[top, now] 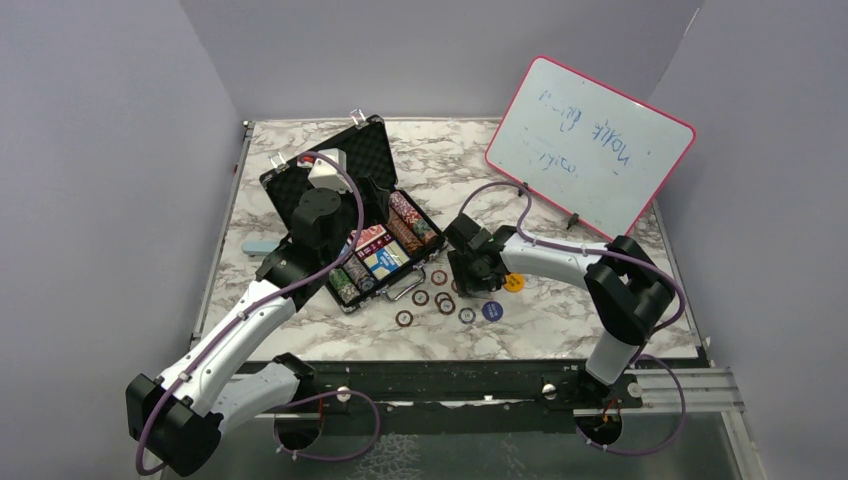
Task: Pack up texas hold em set
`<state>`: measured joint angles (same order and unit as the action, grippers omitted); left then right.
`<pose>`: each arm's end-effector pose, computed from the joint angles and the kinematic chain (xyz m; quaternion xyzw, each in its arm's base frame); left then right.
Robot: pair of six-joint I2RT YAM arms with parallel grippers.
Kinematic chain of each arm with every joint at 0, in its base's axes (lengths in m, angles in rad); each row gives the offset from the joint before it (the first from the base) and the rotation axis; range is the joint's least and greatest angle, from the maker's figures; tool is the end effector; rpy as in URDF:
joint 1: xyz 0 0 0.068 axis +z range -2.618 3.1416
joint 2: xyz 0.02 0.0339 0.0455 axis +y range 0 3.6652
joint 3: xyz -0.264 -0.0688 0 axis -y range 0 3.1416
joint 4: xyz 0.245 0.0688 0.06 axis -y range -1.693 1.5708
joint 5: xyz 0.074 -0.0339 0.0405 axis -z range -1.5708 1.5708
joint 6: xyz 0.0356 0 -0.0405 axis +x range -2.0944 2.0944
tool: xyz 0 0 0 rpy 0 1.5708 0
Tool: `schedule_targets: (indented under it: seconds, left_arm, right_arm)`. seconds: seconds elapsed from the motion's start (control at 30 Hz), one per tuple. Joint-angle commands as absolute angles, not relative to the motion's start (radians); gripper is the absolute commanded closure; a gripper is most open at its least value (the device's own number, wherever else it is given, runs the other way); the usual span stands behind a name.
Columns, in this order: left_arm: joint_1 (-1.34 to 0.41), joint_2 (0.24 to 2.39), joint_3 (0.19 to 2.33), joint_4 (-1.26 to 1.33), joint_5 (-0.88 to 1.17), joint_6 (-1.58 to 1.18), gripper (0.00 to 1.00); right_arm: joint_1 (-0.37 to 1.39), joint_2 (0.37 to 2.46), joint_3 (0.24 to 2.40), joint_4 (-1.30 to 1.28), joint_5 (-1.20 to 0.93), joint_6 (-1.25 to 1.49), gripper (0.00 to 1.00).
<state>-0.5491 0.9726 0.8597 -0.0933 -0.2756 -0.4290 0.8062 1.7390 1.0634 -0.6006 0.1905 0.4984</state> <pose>0.1991 -0.1105 0.3415 -0.0403 0.7726 -0.1993 0.6015 0.2295 0.2295 0.1631 -0.1372 0.9752 0.0139 0.1732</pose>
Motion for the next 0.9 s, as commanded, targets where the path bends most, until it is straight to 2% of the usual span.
schedule_targets:
  seconds: [0.0,0.23,0.4,0.87]
  left_arm:
    - [-0.543,0.966,0.871,-0.073,-0.272,-0.419,0.26]
    - [-0.543,0.959,0.934,-0.117,-0.341,-0.418,0.26]
    - [-0.543,0.936,1.019,-0.15,-0.434,-0.386,0.26]
    - [-0.543,0.826,1.178,-0.184,-0.616,-0.262,0.26]
  right_arm:
    - [0.811,1.73,1.082,-0.619,0.265,0.498,0.43]
    - [0.811,1.621,1.144,-0.589,0.229,0.445,0.42]
    - [0.822,1.631,1.218,-0.532,0.167,0.408,0.42]
    - [0.993,2.029,1.717,-0.509,0.14,0.224,0.41]
